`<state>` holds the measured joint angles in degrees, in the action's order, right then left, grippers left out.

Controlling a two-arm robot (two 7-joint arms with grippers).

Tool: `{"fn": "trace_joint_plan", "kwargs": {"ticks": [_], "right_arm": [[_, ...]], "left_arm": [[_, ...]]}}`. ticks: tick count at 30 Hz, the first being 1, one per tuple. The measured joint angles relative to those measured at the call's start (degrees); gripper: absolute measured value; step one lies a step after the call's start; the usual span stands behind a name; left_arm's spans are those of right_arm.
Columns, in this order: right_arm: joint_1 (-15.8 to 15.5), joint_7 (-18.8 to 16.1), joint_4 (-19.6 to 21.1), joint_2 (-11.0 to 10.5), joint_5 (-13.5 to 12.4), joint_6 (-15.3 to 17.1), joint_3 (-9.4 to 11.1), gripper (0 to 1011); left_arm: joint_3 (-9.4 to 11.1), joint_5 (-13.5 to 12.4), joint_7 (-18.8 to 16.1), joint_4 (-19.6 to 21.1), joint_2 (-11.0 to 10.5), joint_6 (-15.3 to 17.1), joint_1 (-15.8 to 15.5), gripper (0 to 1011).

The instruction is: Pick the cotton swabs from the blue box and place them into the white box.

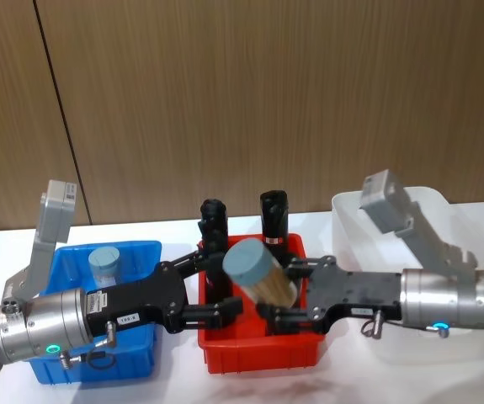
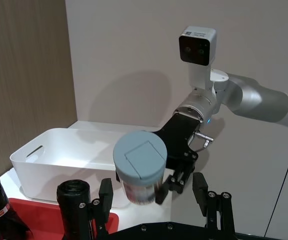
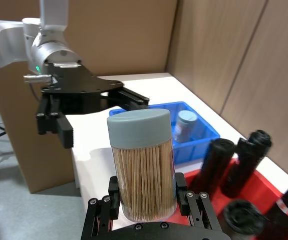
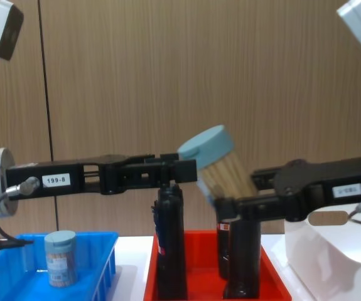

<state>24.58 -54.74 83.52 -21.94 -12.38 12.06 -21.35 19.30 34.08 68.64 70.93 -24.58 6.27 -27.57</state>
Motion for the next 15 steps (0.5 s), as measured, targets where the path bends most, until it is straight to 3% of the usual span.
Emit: {"fn": "trace_joint_plan", "kwargs": {"ticks": [15], "right_arm": [[-1.3,4.8,-0.3,-4.1,-3.5,-1.3,3.2,641]], "left_arm": [[0.0,0.0,0.0,0.0,0.0,0.0,0.0,1004]]}}
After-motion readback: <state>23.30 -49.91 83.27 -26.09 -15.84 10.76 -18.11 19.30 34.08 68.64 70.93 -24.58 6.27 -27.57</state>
